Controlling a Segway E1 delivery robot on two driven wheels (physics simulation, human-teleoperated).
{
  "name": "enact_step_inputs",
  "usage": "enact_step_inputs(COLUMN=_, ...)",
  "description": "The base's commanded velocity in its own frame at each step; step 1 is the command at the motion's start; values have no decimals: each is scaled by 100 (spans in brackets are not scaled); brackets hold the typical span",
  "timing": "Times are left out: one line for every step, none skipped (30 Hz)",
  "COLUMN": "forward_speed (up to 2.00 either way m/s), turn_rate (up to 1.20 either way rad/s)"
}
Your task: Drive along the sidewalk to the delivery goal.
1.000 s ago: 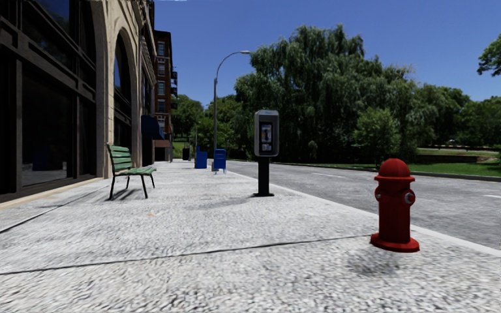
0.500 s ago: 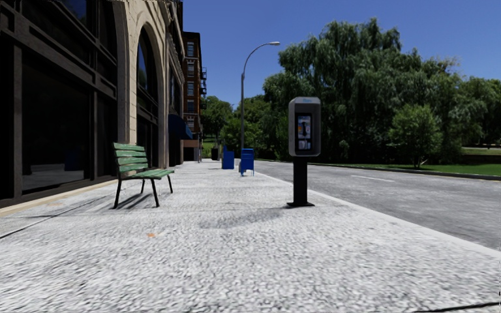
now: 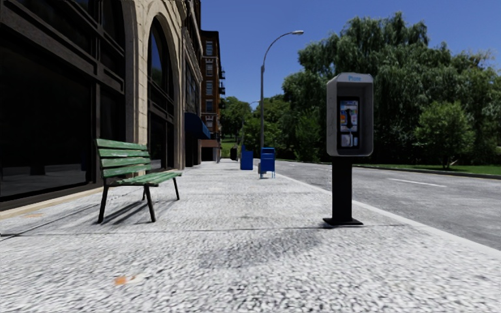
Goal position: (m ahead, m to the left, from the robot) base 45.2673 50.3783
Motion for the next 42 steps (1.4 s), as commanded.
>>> enact_step_inputs(forward_speed=200, turn_rate=25)
enact_step_inputs(forward_speed=200, turn_rate=25)
enact_step_inputs(forward_speed=200, turn_rate=25)
enact_step_inputs(forward_speed=200, turn_rate=25)
enact_step_inputs(forward_speed=200, turn_rate=25)
enact_step_inputs(forward_speed=200, turn_rate=25)
enact_step_inputs(forward_speed=200, turn_rate=25)
enact_step_inputs(forward_speed=200, turn_rate=25)
enact_step_inputs(forward_speed=200, turn_rate=25)
enact_step_inputs(forward_speed=200, turn_rate=25)
enact_step_inputs(forward_speed=200, turn_rate=25)
enact_step_inputs(forward_speed=200, turn_rate=26)
enact_step_inputs(forward_speed=200, turn_rate=23)
enact_step_inputs(forward_speed=200, turn_rate=23)
enact_step_inputs(forward_speed=200, turn_rate=0)
enact_step_inputs(forward_speed=200, turn_rate=0)
enact_step_inputs(forward_speed=200, turn_rate=0)
enact_step_inputs(forward_speed=200, turn_rate=0)
enact_step_inputs(forward_speed=200, turn_rate=0)
enact_step_inputs(forward_speed=200, turn_rate=0)
enact_step_inputs(forward_speed=200, turn_rate=0)
enact_step_inputs(forward_speed=200, turn_rate=0)
enact_step_inputs(forward_speed=200, turn_rate=0)
enact_step_inputs(forward_speed=200, turn_rate=0)
enact_step_inputs(forward_speed=200, turn_rate=0)
enact_step_inputs(forward_speed=200, turn_rate=0)
enact_step_inputs(forward_speed=200, turn_rate=0)
enact_step_inputs(forward_speed=200, turn_rate=0)
enact_step_inputs(forward_speed=200, turn_rate=0)
enact_step_inputs(forward_speed=200, turn_rate=0)
enact_step_inputs(forward_speed=200, turn_rate=0)
enact_step_inputs(forward_speed=200, turn_rate=0)
enact_step_inputs(forward_speed=200, turn_rate=0)
enact_step_inputs(forward_speed=200, turn_rate=0)
enact_step_inputs(forward_speed=200, turn_rate=0)
enact_step_inputs(forward_speed=200, turn_rate=0)
enact_step_inputs(forward_speed=200, turn_rate=0)
enact_step_inputs(forward_speed=200, turn_rate=0)
enact_step_inputs(forward_speed=200, turn_rate=0)
enact_step_inputs(forward_speed=200, turn_rate=0)
enact_step_inputs(forward_speed=200, turn_rate=0)
enact_step_inputs(forward_speed=200, turn_rate=0)
